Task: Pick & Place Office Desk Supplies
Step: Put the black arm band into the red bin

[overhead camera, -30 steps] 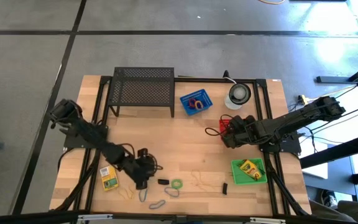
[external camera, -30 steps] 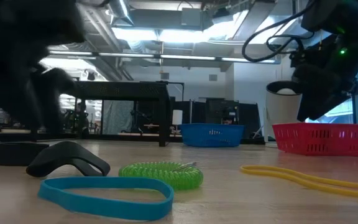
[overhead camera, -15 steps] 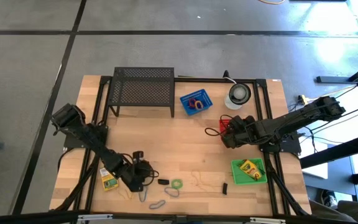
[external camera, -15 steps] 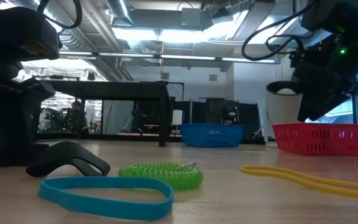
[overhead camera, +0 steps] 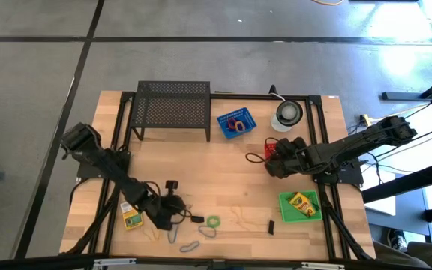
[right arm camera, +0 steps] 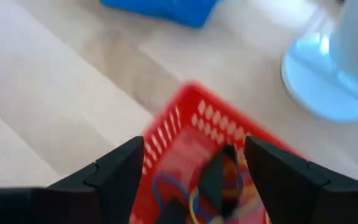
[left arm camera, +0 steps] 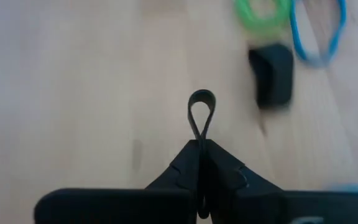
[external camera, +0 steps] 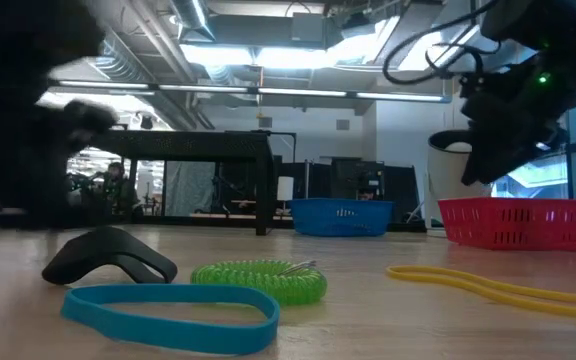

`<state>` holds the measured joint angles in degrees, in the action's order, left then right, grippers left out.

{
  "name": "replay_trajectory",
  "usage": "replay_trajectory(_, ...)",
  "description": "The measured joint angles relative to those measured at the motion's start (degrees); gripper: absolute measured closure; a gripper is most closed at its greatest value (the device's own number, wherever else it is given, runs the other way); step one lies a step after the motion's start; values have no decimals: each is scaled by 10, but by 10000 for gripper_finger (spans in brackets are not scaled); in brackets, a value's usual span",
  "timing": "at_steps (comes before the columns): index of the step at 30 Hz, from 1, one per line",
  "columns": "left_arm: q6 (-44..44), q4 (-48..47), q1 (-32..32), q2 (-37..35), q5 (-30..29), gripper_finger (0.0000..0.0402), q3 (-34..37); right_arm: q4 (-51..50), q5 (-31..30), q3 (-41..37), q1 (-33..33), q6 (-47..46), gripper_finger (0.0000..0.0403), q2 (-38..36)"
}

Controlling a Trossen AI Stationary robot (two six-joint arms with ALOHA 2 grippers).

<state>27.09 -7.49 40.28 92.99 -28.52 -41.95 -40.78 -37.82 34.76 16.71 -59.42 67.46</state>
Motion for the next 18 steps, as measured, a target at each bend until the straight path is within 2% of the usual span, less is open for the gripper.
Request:
replay_trajectory(6,-15,18,-25,-55,-111,394,0,95,-53,14,0,94,124,0)
replay_trajectory(10,-80,86,-51,-86,-168,395,0,230,-63,21,0,204,124,0)
replay_trajectory(14,-181,211,-79,-97,-168,395,-1,382,-52,21,2,307,124,0)
replay_trajectory(18,-259,319,-100,-93,-145,395,-1,491,-33,22,14,391,124,4)
